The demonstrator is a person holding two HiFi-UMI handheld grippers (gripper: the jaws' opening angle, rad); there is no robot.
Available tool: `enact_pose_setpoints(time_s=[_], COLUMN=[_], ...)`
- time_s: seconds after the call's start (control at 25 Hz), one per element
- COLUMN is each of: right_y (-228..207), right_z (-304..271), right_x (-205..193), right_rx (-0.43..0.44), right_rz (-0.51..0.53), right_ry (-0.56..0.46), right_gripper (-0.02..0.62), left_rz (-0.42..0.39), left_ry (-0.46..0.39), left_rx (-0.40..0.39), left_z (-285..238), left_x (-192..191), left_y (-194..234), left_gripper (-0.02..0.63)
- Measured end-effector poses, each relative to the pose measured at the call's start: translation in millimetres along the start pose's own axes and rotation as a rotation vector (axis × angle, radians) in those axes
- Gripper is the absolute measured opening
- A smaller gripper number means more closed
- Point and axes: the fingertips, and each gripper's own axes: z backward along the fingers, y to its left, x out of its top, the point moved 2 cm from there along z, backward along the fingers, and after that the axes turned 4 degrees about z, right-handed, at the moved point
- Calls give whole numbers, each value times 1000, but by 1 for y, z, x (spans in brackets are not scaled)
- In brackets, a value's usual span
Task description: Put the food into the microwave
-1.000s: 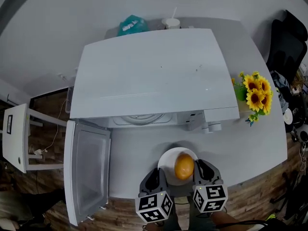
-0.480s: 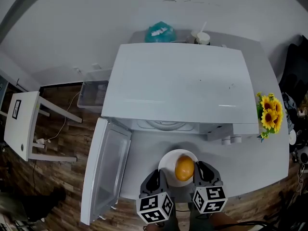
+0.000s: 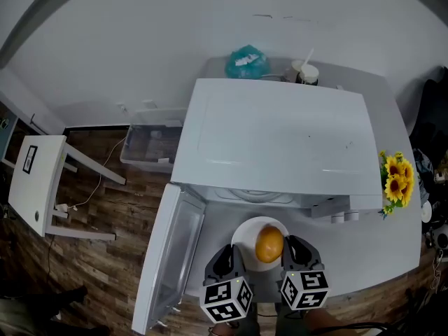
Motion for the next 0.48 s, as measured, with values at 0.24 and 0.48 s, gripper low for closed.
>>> enact_pose_setpoints(time_s=[0.24, 0.48], right_y=[3, 3], right_z=[-11, -28], right_x=[15, 24], right_rx=[-8, -14], right_rz=[-13, -25], right_ry=[-20, -23], right_gripper=[57, 57], left_rz=[-2, -4], left_ry=[-14, -17], left_rx=[-12, -13], left_z=[-9, -25], left_x=[18, 32], left_y=[3, 8], left_gripper=[38, 38])
